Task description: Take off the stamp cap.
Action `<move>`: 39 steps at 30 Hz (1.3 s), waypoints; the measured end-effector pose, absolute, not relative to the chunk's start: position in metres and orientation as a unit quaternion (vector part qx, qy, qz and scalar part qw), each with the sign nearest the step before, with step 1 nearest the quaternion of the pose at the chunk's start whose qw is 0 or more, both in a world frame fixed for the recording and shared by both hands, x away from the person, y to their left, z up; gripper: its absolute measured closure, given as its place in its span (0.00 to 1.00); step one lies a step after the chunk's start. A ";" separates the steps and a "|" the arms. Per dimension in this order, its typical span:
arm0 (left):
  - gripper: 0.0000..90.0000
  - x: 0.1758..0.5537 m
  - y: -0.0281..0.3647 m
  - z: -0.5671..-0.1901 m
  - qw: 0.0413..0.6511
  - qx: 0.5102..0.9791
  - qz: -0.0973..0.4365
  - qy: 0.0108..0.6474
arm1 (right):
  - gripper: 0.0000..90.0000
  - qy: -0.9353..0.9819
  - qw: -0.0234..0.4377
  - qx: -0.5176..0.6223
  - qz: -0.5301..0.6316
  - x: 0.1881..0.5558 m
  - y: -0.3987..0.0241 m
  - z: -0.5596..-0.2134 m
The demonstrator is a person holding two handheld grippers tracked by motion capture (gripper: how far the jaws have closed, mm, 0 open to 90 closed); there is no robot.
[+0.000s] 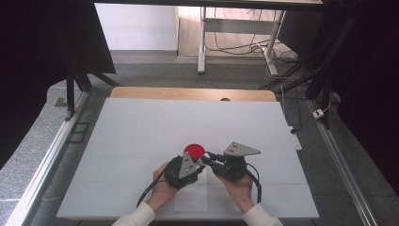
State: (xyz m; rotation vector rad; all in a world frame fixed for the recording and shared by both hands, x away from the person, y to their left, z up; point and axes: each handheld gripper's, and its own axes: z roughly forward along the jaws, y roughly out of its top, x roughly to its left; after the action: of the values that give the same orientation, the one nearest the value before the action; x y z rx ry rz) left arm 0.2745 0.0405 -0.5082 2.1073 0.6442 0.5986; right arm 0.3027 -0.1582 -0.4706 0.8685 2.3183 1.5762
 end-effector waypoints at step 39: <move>0.73 0.274 0.038 -0.512 0.402 0.842 0.249 0.260 | 0.83 0.779 0.111 0.301 0.539 0.299 -0.156 -0.472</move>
State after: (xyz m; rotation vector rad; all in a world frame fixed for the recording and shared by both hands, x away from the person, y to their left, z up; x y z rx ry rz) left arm 0.2737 0.0383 -0.5118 2.1278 0.6584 0.6302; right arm 0.2990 -0.1556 -0.4722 0.8829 2.2872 1.5833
